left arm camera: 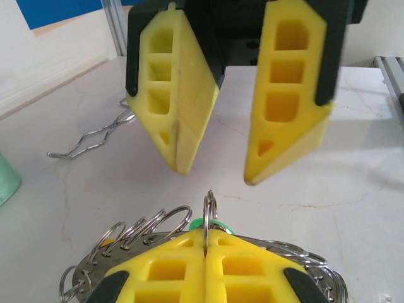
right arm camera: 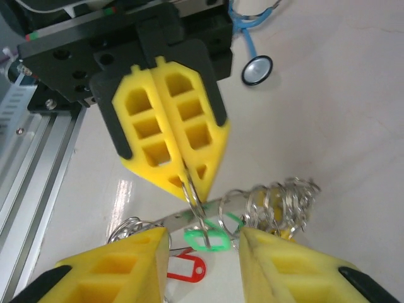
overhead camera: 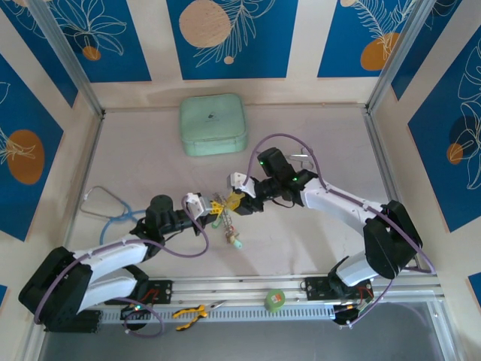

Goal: Put the keys on the keyring

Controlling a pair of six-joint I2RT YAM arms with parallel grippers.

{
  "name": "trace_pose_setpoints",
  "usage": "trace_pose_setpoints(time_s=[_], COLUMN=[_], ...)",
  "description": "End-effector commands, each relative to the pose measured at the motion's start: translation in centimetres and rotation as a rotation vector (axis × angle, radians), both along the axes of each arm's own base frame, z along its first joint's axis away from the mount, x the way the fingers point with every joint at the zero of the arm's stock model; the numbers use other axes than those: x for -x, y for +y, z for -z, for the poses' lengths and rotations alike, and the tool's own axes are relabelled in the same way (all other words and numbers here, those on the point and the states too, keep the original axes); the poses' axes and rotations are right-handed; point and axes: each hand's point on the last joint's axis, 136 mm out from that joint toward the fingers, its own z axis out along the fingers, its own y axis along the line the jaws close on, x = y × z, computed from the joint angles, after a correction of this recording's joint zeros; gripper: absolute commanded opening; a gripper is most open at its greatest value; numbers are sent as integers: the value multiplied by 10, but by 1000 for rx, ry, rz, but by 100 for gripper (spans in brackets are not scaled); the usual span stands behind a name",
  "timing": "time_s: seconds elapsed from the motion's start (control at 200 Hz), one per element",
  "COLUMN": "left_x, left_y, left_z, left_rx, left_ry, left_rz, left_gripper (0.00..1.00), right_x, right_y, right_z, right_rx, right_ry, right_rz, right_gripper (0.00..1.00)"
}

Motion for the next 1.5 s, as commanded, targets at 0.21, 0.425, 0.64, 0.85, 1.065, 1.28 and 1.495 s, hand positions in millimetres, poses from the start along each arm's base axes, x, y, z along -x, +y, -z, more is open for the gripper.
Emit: trace_pose_setpoints(time_s=[0.21, 0.425, 0.64, 0.85, 1.065, 1.28, 1.495], left_x=[3, 5, 2, -3, -1, 0, 1], left_y=[-7, -7, -6, -3, -3, -4, -2], left_z=[-22, -24, -22, -11, -8, -8, -15], left_rx=[100, 111, 101, -2, -50, -53, -1], left_ry=[-54, -56, -46, -25, -20, -22, -58], left_rz=[41, 48, 27, 6, 17, 28, 13], left_gripper=[0, 0, 7, 28, 22, 2, 0], right_x=[5, 6, 9, 12, 15, 25, 11], right_y=[13, 16, 16, 8, 7, 16, 8], right_z=[-5, -1, -7, 6, 9, 1, -17], right_rx=[-97, -97, -101, 73, 211, 235, 10], right_ry=[40, 50, 42, -48, -117, -138, 0], right_rz=[-35, -51, -69, -77, -111, -155, -58], right_gripper=[33, 23, 0, 0, 0, 0, 29])
